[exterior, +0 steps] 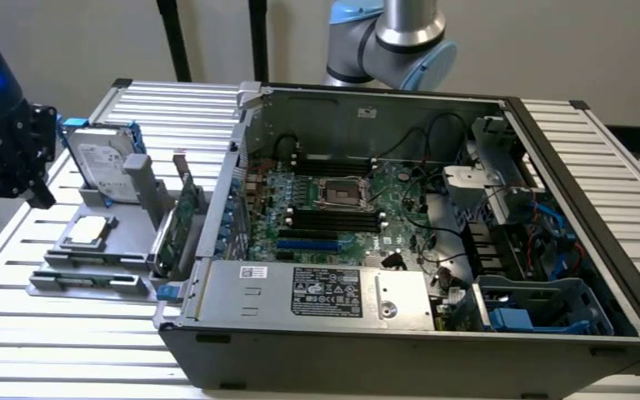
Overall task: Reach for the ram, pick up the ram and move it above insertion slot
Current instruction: 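Pick up the ram and move it above insertion slot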
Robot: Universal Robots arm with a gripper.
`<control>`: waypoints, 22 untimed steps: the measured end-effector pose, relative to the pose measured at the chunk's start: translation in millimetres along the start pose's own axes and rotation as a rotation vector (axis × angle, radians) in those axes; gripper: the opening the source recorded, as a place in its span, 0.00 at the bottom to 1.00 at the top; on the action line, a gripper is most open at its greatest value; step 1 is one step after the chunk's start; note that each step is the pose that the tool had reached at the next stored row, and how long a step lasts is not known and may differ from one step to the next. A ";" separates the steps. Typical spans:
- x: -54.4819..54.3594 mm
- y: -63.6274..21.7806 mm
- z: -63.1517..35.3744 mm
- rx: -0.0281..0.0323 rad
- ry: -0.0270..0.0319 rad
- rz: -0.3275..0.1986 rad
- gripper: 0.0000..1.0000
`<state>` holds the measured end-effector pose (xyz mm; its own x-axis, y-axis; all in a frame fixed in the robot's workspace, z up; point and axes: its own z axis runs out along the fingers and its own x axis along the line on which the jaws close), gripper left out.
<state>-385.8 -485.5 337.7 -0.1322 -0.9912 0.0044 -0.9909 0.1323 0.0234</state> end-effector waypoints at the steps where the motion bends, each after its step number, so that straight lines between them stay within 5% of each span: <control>1: 0.0 0.0 0.0 0.0001 0.0001 -0.006 0.11; 4: 0.0 0.0 0.1 0.0002 0.0001 -0.008 0.12; 7: 0.0 0.0 0.1 0.0001 0.0002 -0.008 0.30; 10: 0.0 -0.1 3.0 0.0002 0.0001 -0.008 0.36; 22: -0.1 -0.5 24.8 0.0000 0.0002 -0.007 0.36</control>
<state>-385.9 -485.5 312.9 -0.1248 -0.9922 0.0045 -0.9919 0.1249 0.0234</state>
